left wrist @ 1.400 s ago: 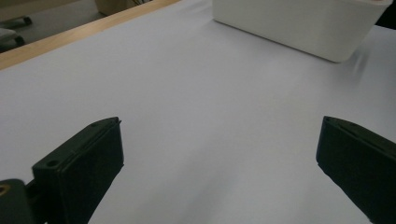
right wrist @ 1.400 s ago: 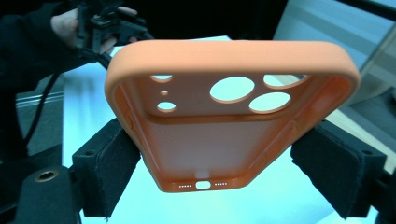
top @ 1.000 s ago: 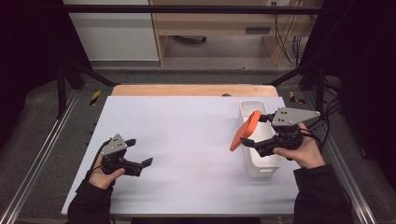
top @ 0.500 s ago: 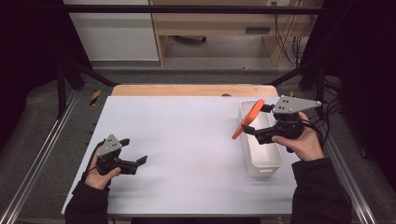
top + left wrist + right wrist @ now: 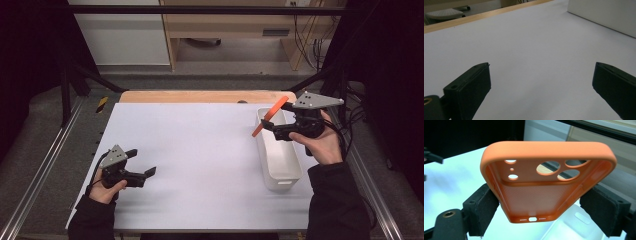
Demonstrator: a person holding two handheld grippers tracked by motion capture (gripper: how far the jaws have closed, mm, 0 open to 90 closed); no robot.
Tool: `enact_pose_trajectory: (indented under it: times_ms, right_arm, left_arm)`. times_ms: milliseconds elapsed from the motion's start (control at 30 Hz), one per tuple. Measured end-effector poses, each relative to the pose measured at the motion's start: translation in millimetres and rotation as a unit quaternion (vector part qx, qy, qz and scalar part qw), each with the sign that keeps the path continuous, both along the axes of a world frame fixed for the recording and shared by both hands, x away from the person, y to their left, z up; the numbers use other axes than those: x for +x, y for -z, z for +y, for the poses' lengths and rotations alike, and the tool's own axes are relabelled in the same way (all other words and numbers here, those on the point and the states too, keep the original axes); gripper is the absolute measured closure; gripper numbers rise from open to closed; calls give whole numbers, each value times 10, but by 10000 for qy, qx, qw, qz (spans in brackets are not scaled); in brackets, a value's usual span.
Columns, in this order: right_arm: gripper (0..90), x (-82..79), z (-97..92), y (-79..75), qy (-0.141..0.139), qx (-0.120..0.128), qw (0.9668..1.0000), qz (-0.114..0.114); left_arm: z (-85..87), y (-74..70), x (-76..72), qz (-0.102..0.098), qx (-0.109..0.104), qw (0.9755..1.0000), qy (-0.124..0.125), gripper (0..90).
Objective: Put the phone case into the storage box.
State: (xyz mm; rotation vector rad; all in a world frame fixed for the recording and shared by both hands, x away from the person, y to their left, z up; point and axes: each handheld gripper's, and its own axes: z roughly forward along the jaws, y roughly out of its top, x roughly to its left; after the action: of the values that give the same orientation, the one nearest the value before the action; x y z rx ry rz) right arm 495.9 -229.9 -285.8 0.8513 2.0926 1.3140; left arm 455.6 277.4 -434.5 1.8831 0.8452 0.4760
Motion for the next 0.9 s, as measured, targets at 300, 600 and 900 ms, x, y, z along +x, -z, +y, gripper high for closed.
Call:
enact_pose_trajectory:
  times_ms: [300,600,900]
  right_arm:
    - [161,152,12,13,449,12,9990,86]
    - [161,321,12,24,870,-26,9961,147]
    - [161,467,2,44,1268,-75,9916,226]
  left_arm:
    - [-4,22,4,8,-50,10000,49,5]
    - [1,36,6,13,-86,9999,84,0]
    - [1,44,9,9,-95,9999,115,0]
